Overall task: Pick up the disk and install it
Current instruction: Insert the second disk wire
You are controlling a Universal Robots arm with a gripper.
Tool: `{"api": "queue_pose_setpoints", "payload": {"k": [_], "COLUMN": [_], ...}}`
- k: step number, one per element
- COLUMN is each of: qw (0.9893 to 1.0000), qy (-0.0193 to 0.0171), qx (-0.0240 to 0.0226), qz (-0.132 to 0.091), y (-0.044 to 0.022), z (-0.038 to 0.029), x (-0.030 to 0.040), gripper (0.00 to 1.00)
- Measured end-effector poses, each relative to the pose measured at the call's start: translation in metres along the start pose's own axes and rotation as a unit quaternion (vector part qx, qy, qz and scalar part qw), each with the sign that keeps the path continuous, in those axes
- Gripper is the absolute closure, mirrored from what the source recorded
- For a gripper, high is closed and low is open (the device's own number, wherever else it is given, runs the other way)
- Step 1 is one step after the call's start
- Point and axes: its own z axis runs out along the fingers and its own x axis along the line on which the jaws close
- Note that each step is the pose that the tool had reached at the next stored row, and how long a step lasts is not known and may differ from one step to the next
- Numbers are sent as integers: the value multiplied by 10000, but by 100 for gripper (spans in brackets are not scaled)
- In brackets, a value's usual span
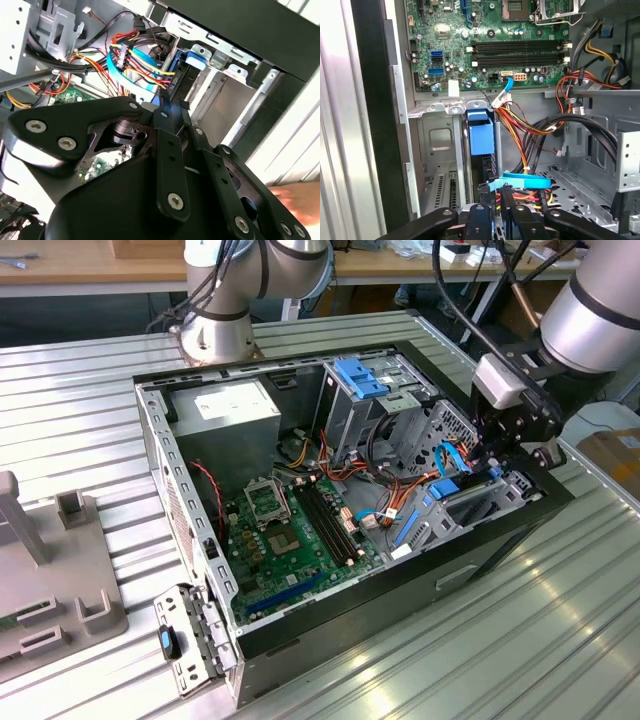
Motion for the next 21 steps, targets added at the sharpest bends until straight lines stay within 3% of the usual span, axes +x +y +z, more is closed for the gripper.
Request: {"api": "queue_pose_setpoints", "payload": {"k": [2,7,10,13,16,21], "qw": [10000,10000,10000,10000,10000,10000], "qy": [0,-2,-4,-4,-4,-5], "qx": [1,5,6,6,6,6], "qz": [0,2,7,7,8,7], "y": [-6,29,69,69,58,60], "z": [-46,-50,-49,-75,-167,-167], "x": [-5,-23,-83,-116,-134,-183], "gripper": [77,77,77,77,77,77]}}
